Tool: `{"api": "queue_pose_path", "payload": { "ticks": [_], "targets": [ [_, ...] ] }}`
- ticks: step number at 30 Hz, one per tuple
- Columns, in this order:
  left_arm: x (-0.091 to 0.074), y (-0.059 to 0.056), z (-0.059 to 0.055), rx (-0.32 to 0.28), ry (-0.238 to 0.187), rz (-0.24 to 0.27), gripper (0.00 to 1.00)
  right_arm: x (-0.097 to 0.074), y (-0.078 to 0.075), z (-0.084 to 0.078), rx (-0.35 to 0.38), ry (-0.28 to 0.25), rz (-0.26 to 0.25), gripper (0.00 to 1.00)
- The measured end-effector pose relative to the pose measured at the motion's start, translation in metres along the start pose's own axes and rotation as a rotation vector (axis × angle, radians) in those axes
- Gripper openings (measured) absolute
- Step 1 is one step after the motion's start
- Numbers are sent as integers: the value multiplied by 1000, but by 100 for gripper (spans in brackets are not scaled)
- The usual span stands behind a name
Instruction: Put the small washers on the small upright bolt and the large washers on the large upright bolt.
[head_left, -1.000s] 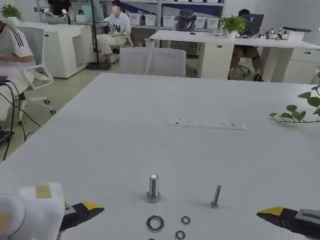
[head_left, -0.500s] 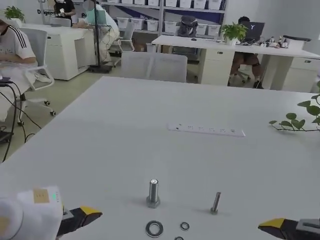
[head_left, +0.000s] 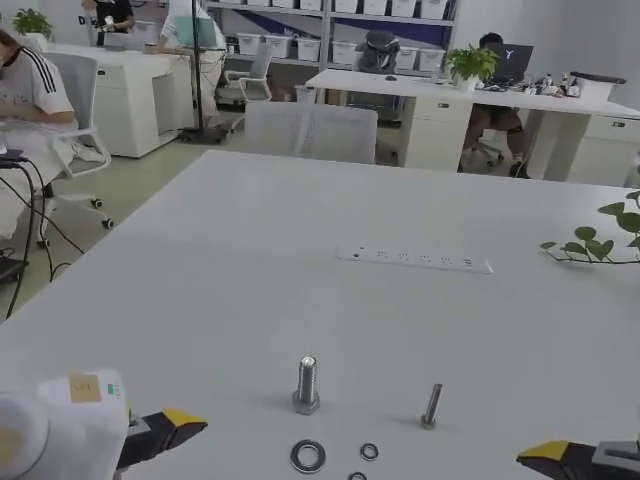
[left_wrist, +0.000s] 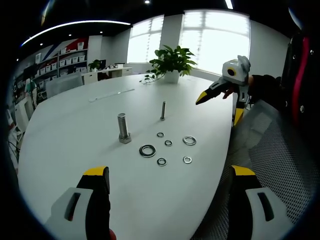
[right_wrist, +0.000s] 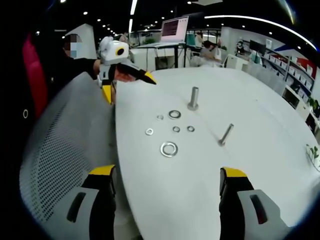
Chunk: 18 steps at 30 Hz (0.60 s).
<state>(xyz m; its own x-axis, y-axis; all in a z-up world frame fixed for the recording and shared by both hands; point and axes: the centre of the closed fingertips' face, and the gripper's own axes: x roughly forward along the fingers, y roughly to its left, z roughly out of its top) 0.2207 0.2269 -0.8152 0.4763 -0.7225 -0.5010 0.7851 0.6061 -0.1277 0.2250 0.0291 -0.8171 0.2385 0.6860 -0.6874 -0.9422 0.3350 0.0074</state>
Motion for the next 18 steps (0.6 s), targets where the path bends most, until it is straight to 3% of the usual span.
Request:
{"api": "queue_pose_path", "payload": {
  "ticks": [18],
  "targets": [
    [-1,-1,0,-5,-4,5,100,1,2,-3,-23,34,13,84]
  ]
}}
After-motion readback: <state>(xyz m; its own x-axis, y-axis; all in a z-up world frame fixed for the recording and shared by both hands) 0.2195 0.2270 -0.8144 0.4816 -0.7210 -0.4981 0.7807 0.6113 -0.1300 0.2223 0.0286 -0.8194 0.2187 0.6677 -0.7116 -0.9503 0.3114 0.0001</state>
